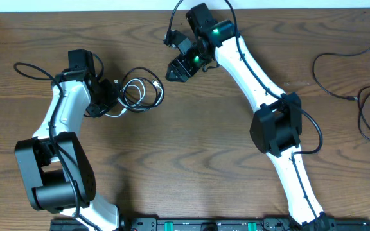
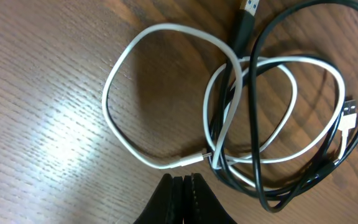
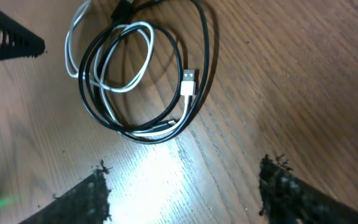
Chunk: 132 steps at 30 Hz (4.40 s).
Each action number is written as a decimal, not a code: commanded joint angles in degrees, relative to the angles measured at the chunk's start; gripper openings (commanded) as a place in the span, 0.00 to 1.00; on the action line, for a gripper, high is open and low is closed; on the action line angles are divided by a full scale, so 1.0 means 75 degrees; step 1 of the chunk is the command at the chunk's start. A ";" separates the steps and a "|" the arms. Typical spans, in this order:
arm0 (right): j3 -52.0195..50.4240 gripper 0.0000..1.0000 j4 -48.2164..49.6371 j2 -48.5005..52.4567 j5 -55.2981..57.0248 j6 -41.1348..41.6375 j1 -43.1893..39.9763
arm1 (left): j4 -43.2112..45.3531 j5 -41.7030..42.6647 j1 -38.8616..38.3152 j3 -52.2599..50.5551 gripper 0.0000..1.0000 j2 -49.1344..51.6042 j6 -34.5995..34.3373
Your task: Untangle cables
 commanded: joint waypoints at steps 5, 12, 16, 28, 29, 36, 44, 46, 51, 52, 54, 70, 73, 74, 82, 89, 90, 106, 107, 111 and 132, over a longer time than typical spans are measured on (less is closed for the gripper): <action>-0.0026 0.99 0.0128 -0.0035 -0.0052 -0.0012 -0.0009 | -0.0131 -0.0047 0.0003 -0.0058 0.08 0.0093 -0.0044; -0.0061 0.99 0.0446 -0.0035 -0.0052 -0.0015 0.0073 | -0.0131 -0.0047 0.0003 -0.0058 0.12 0.0093 -0.0044; -0.0061 0.99 0.0536 -0.0035 -0.0052 -0.0015 0.0079 | -0.0131 -0.0047 0.0003 -0.0058 0.12 0.0093 -0.0044; -0.0061 0.99 0.0501 -0.0035 -0.0073 -0.0015 0.0079 | -0.0128 -0.0050 0.0003 -0.0058 0.13 0.0093 -0.0044; -0.0061 0.99 0.0501 -0.0035 -0.0181 -0.0015 0.0079 | -0.0125 -0.0050 0.0003 -0.0058 0.13 0.0093 -0.0044; -0.0061 0.99 0.0530 -0.0035 -0.1268 -0.0017 0.0093 | 0.0090 -0.0052 0.0003 -0.0058 0.13 0.0093 -0.0044; -0.0064 0.99 0.0478 -0.0029 -0.1594 -0.0131 0.0099 | 0.0134 -0.0079 0.0006 -0.0058 0.13 0.0093 -0.0038; -0.0064 0.99 0.0513 -0.0029 -0.2063 -0.0134 0.0099 | 0.0131 -0.0076 0.0006 -0.0058 0.13 0.0093 -0.0038; -0.0064 0.99 0.0705 -0.0026 -0.2739 -0.0131 0.0108 | 0.0131 -0.0076 0.0003 -0.0058 0.13 0.0093 -0.0041; -0.0064 0.99 0.0705 -0.0020 -0.2739 -0.0134 0.0114 | 0.0131 -0.0076 0.0006 -0.0058 0.13 0.0093 -0.0041; -0.0067 0.99 0.0705 -0.0015 -0.2739 -0.0131 0.0122 | 0.0128 -0.0076 0.0003 -0.0058 0.13 0.0093 -0.0041; -0.0076 0.99 0.0472 0.0064 -0.2028 -0.0134 0.0455 | 0.0254 -0.0076 0.0003 -0.0399 0.13 0.0093 -0.0044; -0.0137 0.99 0.0469 0.0096 -0.1093 -0.0134 0.0726 | 0.0589 -0.0076 0.0003 -0.0568 0.17 0.0093 -0.0044; -0.0169 0.99 0.0472 0.0096 -0.0930 -0.0134 0.0793 | 0.0650 -0.0076 0.0003 -0.0574 0.22 0.0093 -0.0044; -0.0702 0.99 0.0962 0.0140 -0.0854 -0.0128 0.1005 | 0.1020 -0.0079 0.0003 -0.0574 0.29 0.0093 -0.0041; -0.1413 0.99 0.1533 0.0143 -0.0883 -0.0128 0.1052 | 0.1078 -0.0076 0.0003 -0.0580 0.31 0.0093 -0.0041; -0.1507 0.99 0.1635 0.0143 -0.0883 -0.0128 0.1084 | 0.1102 -0.0079 0.0003 -0.0589 0.31 0.0096 -0.0041; -0.2355 0.98 0.3118 0.0166 0.0507 -0.0134 0.2046 | 0.1845 -0.0076 0.0003 -0.0973 0.33 0.0105 -0.0210; -0.2355 0.97 0.3162 0.0166 0.0551 -0.0134 0.2075 | 0.1845 -0.0076 0.0003 -0.0973 0.33 0.0108 -0.0210; -0.2355 0.83 0.3185 0.0169 0.0548 -0.0131 0.2043 | 0.1851 -0.0073 0.0003 -0.0973 0.34 0.0178 -0.0213; -0.2355 0.01 0.3191 0.0181 0.0708 -0.0131 0.1996 | 0.2022 -0.0070 -0.0117 -0.0973 0.64 0.0332 -0.0216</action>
